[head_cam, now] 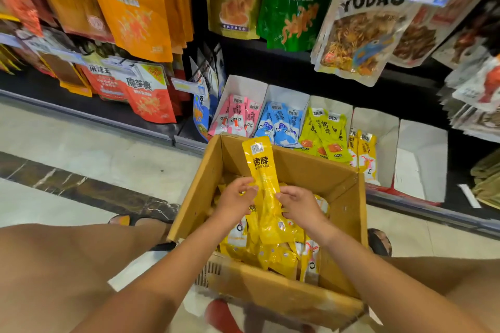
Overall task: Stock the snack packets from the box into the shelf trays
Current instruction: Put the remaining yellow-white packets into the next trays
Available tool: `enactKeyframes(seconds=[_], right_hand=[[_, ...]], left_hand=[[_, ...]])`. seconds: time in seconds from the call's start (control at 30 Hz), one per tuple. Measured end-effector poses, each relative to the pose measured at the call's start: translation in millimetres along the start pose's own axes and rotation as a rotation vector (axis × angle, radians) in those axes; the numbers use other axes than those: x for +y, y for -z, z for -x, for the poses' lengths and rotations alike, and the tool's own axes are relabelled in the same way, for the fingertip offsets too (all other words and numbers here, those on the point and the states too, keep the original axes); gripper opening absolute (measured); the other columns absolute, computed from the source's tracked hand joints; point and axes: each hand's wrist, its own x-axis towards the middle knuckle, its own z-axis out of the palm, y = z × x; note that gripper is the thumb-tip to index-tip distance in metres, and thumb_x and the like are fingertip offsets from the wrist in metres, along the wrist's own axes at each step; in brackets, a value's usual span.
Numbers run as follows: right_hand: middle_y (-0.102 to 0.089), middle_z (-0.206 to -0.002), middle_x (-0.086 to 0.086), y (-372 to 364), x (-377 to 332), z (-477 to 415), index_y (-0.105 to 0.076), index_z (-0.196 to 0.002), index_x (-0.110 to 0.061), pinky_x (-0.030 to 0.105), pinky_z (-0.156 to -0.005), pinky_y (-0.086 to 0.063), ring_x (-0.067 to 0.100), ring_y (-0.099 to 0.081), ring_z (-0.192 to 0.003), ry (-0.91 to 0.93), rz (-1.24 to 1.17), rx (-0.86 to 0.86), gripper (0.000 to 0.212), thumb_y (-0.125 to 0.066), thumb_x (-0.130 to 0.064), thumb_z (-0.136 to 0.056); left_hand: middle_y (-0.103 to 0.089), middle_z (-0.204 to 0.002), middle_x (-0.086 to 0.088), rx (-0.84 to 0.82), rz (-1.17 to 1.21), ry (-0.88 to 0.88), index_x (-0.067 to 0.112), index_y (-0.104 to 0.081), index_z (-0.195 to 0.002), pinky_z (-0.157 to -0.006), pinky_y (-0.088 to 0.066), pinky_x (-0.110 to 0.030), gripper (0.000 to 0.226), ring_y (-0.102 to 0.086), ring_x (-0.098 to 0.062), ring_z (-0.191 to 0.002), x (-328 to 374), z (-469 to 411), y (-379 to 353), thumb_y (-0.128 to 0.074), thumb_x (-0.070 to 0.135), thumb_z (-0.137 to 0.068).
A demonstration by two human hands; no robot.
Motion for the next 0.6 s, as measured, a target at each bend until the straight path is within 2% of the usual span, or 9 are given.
enactKeyframes(seconds=[0.07,0.17,0.3,0.33,0.4,0.47,0.53,0.6], right_hand=[[-0.072,-0.090,-0.009,0,-8,14,-0.073,-0.111,-0.022,0.023,-0.068,-0.053,0.005,-0.065,-0.083,0.034,-0.009,-0.031,0.017,-0.061,-0.021,-0.100],[-0.072,-0.090,-0.008,0,-10,25,-0.073,-0.104,-0.026,0.022,-0.067,-0.057,0.001,-0.065,-0.080,0.062,-0.049,-0.029,0.015,-0.061,-0.017,-0.100],[-0.070,-0.109,0.002,-11,-6,29,-0.069,-0.110,-0.021,0.025,-0.067,-0.059,0.012,-0.067,-0.097,0.082,-0.054,0.002,0.015,-0.067,-0.015,-0.096],[-0.071,-0.109,-0.002,-14,-4,29,-0.070,-0.110,-0.024,0.026,-0.068,-0.060,0.012,-0.067,-0.099,0.106,-0.029,-0.008,0.017,-0.067,-0.015,-0.096],[-0.073,-0.101,-0.020,-21,-4,32,-0.070,-0.103,-0.037,0.028,-0.072,-0.060,0.003,-0.068,-0.094,0.178,0.038,-0.048,0.024,-0.067,-0.014,-0.096],[-0.071,-0.103,-0.026,-27,-3,34,-0.067,-0.104,-0.044,0.028,-0.078,-0.058,-0.003,-0.067,-0.092,0.249,0.154,-0.066,0.029,-0.067,-0.016,-0.096],[-0.066,-0.112,-0.016,-29,1,32,-0.067,-0.116,-0.039,0.029,-0.082,-0.054,0.000,-0.067,-0.095,0.272,0.223,-0.068,0.028,-0.066,-0.018,-0.096],[-0.061,-0.112,-0.006,-29,5,28,-0.067,-0.125,-0.029,0.027,-0.087,-0.049,0.005,-0.065,-0.098,0.292,0.259,-0.109,0.030,-0.063,-0.016,-0.098]], left_hand=[[-0.065,-0.120,0.002,-0.011,0.038,0.030,0.025,-0.059,-0.130,-0.082,-0.060,-0.042,0.028,-0.067,-0.018,-0.092,6,2,-4,-0.062,0.029,-0.102],[-0.067,-0.124,-0.001,-0.004,0.042,0.061,0.024,-0.063,-0.131,-0.079,-0.059,-0.037,0.032,-0.065,-0.015,-0.091,6,1,-7,-0.063,0.034,-0.101],[-0.065,-0.131,0.002,-0.056,0.035,0.097,0.029,-0.062,-0.137,-0.076,-0.058,-0.029,0.046,-0.065,-0.013,-0.105,1,1,-7,-0.065,0.051,-0.096],[-0.066,-0.129,0.002,-0.078,0.040,0.094,0.031,-0.064,-0.132,-0.077,-0.058,-0.029,0.042,-0.066,-0.014,-0.109,0,2,-7,-0.063,0.053,-0.097],[-0.069,-0.124,-0.001,-0.105,0.059,0.085,0.029,-0.068,-0.119,-0.079,-0.060,-0.031,0.030,-0.067,-0.017,-0.112,-4,1,-6,-0.058,0.051,-0.101],[-0.066,-0.128,-0.008,-0.115,0.100,0.086,0.021,-0.065,-0.116,-0.076,-0.061,-0.031,0.031,-0.068,-0.018,-0.110,-10,-3,-7,-0.055,0.047,-0.104],[-0.064,-0.129,-0.012,-0.104,0.126,0.083,0.013,-0.059,-0.118,-0.078,-0.061,-0.035,0.036,-0.068,-0.020,-0.107,-12,-3,-8,-0.056,0.046,-0.103],[-0.070,-0.118,-0.006,-0.078,0.100,0.056,0.015,-0.063,-0.116,-0.083,-0.060,-0.041,0.038,-0.069,-0.019,-0.103,-15,-5,-8,-0.063,0.048,-0.098]])
